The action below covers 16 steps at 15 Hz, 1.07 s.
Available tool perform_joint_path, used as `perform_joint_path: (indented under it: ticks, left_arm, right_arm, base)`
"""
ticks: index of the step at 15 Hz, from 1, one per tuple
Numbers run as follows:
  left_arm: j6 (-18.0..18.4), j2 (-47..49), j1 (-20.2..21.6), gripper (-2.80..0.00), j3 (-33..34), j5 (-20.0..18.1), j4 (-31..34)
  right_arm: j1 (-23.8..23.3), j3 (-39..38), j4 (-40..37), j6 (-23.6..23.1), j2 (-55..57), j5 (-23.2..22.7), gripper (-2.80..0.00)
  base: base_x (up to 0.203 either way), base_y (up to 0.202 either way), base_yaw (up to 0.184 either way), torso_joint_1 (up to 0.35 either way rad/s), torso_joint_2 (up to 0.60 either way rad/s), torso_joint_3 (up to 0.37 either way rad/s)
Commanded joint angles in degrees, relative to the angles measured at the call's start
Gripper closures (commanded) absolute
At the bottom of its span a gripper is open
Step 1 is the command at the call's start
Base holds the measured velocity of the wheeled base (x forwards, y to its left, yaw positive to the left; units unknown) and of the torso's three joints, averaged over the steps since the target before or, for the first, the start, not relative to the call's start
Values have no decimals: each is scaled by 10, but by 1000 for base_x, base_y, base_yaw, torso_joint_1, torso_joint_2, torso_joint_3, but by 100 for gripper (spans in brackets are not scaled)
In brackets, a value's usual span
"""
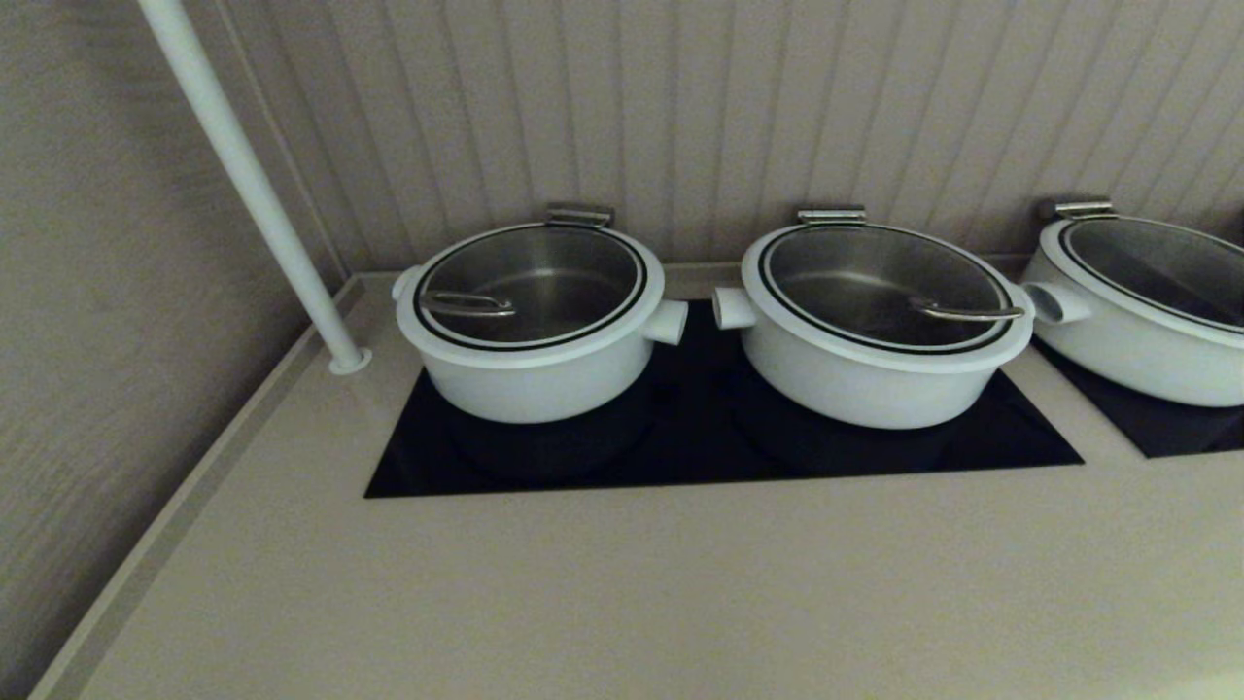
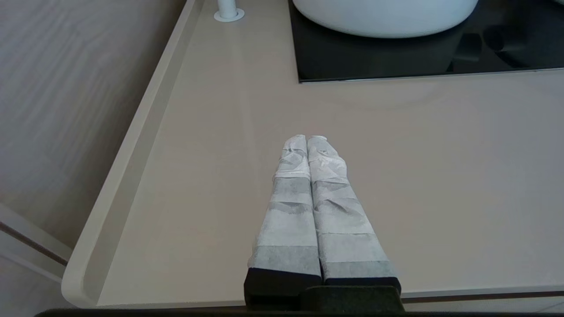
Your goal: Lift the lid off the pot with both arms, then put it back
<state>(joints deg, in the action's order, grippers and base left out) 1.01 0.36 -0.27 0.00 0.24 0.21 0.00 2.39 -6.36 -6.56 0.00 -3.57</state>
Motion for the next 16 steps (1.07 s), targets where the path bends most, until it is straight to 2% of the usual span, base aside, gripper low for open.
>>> perform_joint_path:
  ticks: [1, 16]
  left_arm:
    - [-2, -2, 0, 0, 0, 0, 0]
    - [-2, -3, 0, 0, 0, 0, 0]
  right_arm:
    - [0, 0, -1, -1, 1, 0, 0]
    - [0, 0, -1, -1, 1, 0, 0]
  base:
    - [0, 0, 0, 0, 0, 0]
    - [0, 0, 0, 0, 0, 0]
